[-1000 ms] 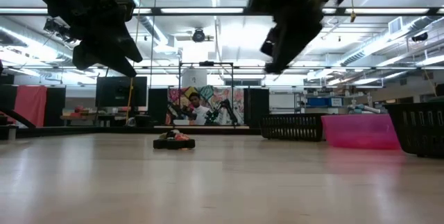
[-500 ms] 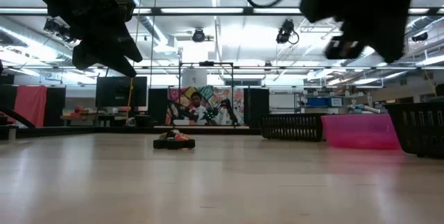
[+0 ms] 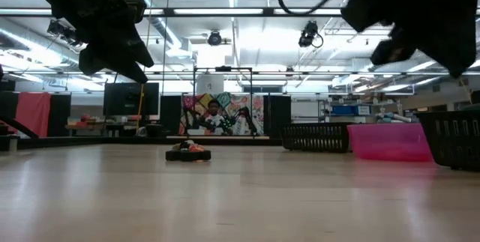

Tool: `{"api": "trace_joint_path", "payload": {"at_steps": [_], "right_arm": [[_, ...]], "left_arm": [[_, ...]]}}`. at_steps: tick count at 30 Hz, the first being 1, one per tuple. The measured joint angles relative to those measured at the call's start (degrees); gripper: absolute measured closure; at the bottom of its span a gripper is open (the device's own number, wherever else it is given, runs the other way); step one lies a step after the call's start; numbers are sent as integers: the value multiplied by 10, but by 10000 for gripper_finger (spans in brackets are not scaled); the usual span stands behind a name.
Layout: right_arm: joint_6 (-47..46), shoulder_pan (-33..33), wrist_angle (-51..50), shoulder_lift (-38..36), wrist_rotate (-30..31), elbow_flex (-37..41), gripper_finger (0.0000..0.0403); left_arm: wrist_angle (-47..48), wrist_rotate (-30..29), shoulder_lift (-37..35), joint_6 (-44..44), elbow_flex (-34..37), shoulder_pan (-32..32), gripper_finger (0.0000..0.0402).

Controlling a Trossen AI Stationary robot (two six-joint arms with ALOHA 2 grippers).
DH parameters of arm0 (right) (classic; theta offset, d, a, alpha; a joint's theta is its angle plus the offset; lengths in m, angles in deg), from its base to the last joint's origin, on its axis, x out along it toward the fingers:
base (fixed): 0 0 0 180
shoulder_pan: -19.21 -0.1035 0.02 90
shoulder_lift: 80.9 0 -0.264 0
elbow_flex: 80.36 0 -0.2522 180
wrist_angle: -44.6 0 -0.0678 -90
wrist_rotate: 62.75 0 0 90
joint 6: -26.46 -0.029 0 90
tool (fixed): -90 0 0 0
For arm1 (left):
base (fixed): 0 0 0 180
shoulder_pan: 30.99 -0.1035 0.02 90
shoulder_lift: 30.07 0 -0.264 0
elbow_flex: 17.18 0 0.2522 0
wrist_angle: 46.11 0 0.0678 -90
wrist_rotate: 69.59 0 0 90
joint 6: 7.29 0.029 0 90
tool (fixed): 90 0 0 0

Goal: Sort Halloween decoration
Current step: Put the black skeleton toy into the bottom black basket

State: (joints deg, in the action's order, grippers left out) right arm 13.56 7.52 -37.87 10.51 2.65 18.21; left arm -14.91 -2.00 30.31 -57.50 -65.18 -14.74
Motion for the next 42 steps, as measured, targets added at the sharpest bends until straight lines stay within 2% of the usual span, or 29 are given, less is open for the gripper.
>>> {"api": "trace_joint_path", "payload": {"at_steps": [7, 12, 17, 22, 25, 30, 32, 36, 42], "right_arm": [[-28, -3, 91, 1, 10, 108, 317], [-72, -3, 153, 1, -16, 165, 285], [-81, -2, 136, 1, -55, 161, 249], [-80, 5, 100, 0, -89, 99, 239], [-79, 5, 107, -1, -45, 44, 244], [-79, 5, 200, 0, 141, -17, 250], [-75, 9, 274, 3, 186, -17, 250], [-33, 20, 410, 18, 199, -7, 249], [64, 21, 550, 69, 252, -6, 249]], "left_arm": [[0, 0, 0, -1, 0, 0, 239], [0, -3, 0, -2, 0, 0, 239], [0, -4, 0, -1, 0, 0, 239], [0, -5, 0, 0, 0, 0, 239], [0, -8, 0, 0, 0, 0, 239], [0, -19, 0, 0, 0, 0, 239], [-1, -20, 0, 0, 0, 0, 239], [-1, -20, 0, -12, 0, 0, 239], [-9, -19, 0, -25, 0, 1, 239]]}}
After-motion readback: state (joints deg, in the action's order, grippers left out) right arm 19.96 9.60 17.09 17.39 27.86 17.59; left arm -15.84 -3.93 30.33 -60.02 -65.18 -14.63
